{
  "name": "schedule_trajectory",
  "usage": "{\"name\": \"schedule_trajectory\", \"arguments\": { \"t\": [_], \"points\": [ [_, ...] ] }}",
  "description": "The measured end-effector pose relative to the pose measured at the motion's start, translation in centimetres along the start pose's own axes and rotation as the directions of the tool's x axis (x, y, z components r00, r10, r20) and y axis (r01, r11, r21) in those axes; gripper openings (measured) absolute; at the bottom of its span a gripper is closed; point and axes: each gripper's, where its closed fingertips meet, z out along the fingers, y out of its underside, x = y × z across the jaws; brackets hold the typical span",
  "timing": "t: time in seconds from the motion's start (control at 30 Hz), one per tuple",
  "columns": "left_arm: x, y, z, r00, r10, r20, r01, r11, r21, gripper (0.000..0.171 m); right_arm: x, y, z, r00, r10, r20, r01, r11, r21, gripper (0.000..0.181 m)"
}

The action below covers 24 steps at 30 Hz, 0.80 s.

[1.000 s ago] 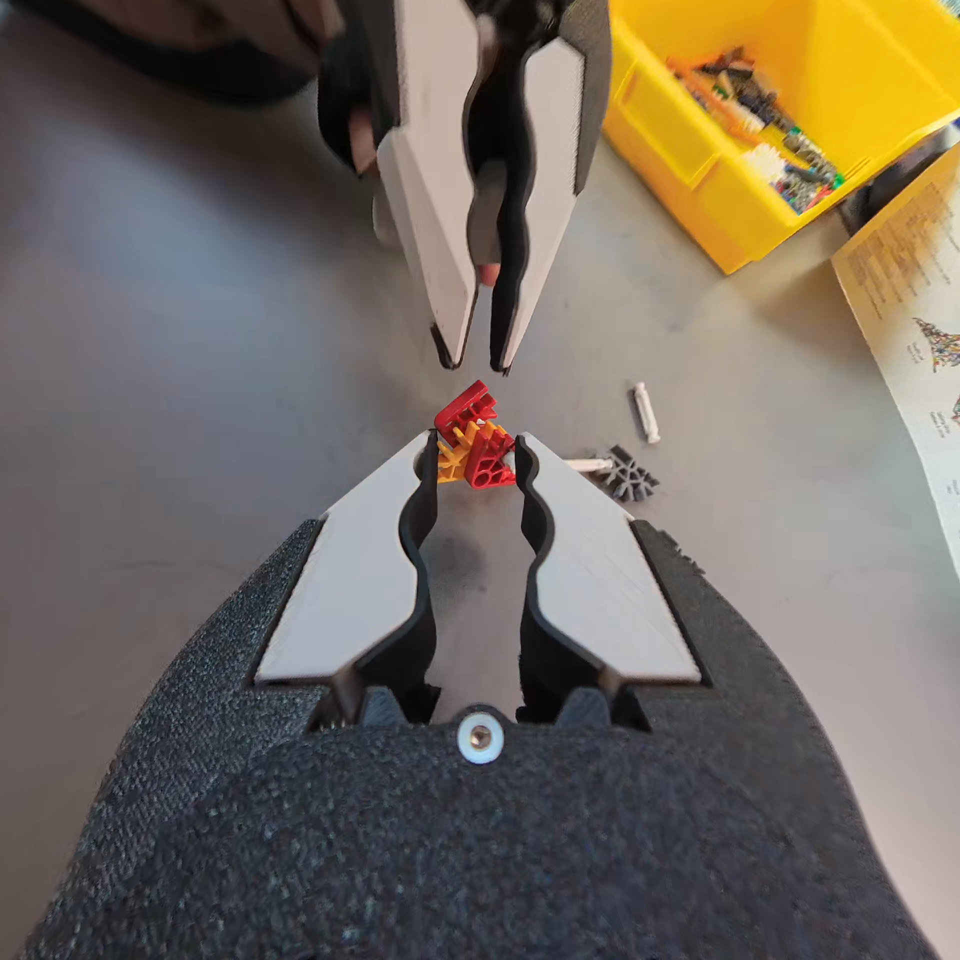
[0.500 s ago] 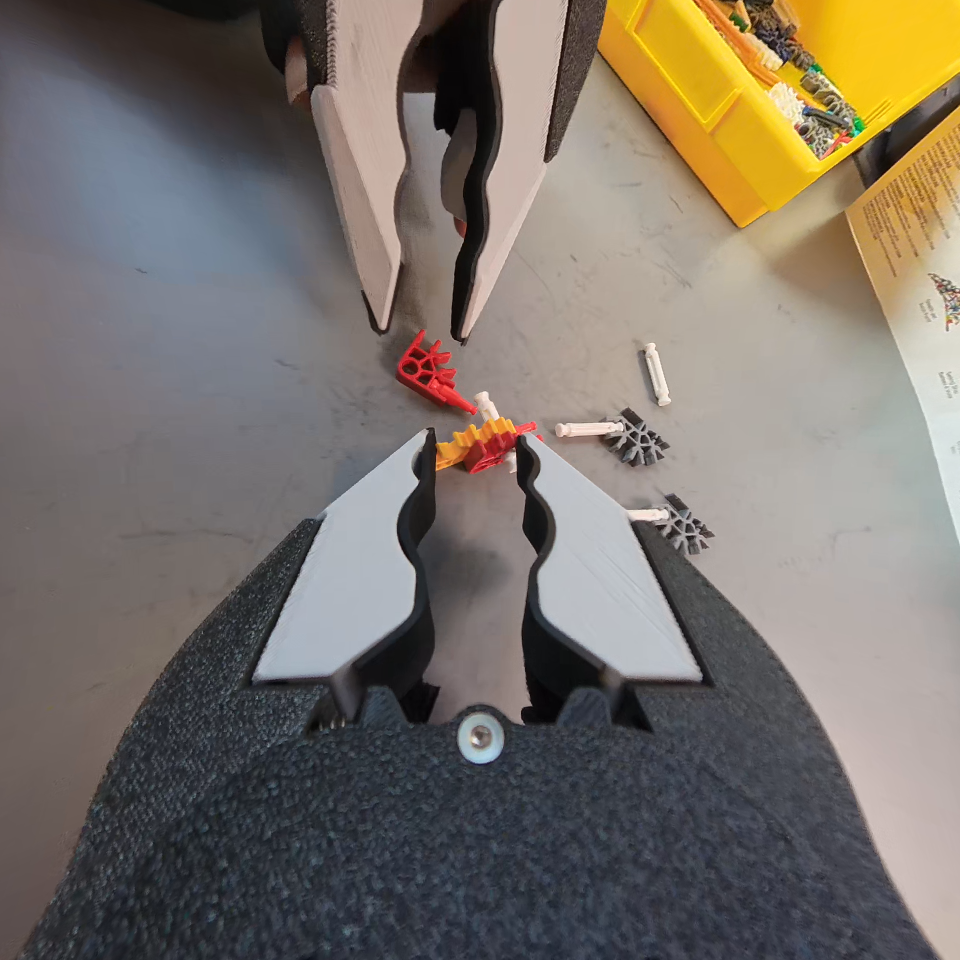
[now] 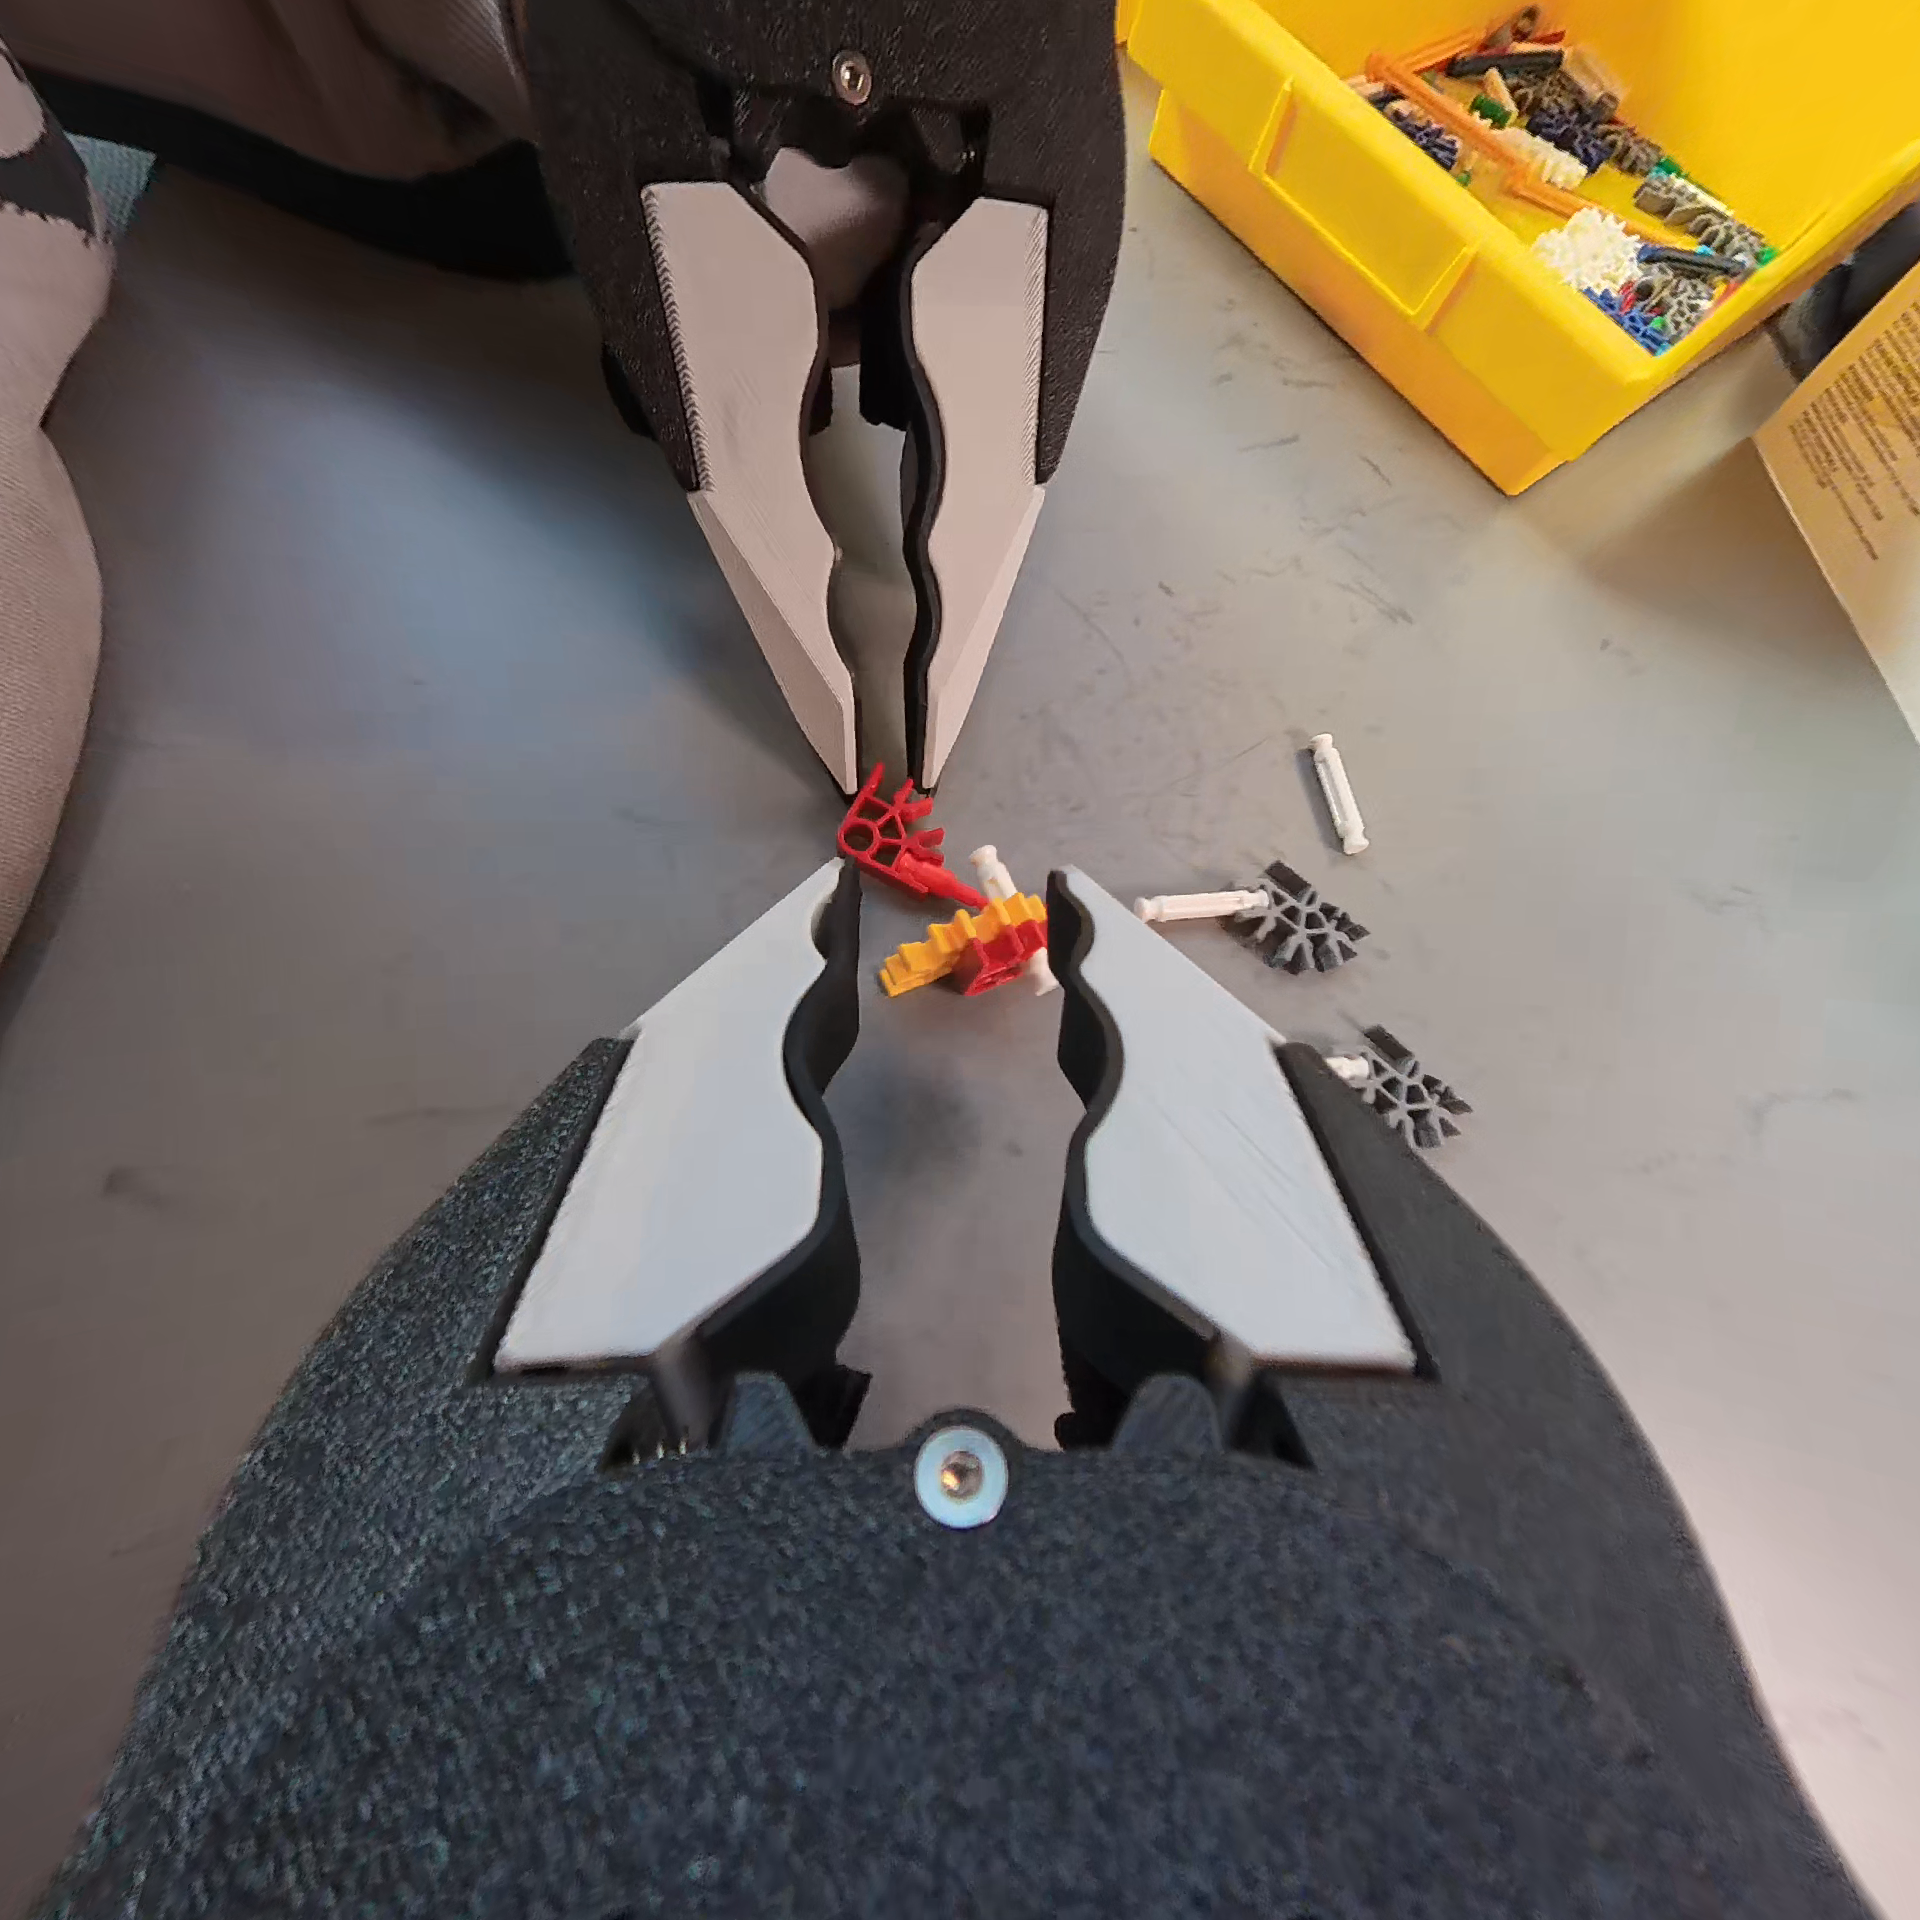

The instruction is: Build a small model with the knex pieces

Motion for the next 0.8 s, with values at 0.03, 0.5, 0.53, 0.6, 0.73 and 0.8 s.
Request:
{"name": "schedule_trajectory", "arguments": {
  "t": [0.03, 0.5, 0.53, 0.6, 0.73, 0.8],
  "points": [
    [0.1, -0.2, -0.1, 1.0, 0.008, 0.002, -0.008, 1.0, 0.005, 0.011, -0.2, -0.1, 0.1, 1.0, -0.019, 0.0, 0.019, 1.0, -0.002, 0.034],
    [0.6, -2.7, -1.5, 1.0, -0.011, -0.025, 0.015, 0.989, 0.148, 0.01, -1.5, -0.8, 1.4, 0.966, -0.25, -0.071, 0.246, 0.968, -0.058, 0.017],
    [0.6, -2.9, -1.6, 0.999, -0.024, -0.038, 0.03, 0.986, 0.163, 0.01, -1.6, -0.9, 1.4, 0.963, -0.26, -0.075, 0.256, 0.965, -0.048, 0.016],
    [0.6, -3.1, -1.7, 0.997, -0.055, -0.058, 0.065, 0.98, 0.189, 0.01, -1.5, -1.0, 1.3, 0.956, -0.278, -0.089, 0.276, 0.96, -0.034, 0.013],
    [0.7, -3.1, -1.3, 0.994, -0.077, -0.072, 0.09, 0.976, 0.197, 0.01, -1.6, -0.7, 1.2, 0.954, -0.289, -0.087, 0.286, 0.957, -0.042, 0.013],
    [0.6, -3.1, -1.0, 0.995, -0.075, -0.063, 0.085, 0.978, 0.188, 0.01, -1.6, -0.3, 1.3, 0.954, -0.287, -0.088, 0.283, 0.957, -0.061, 0.013]
  ]
}}
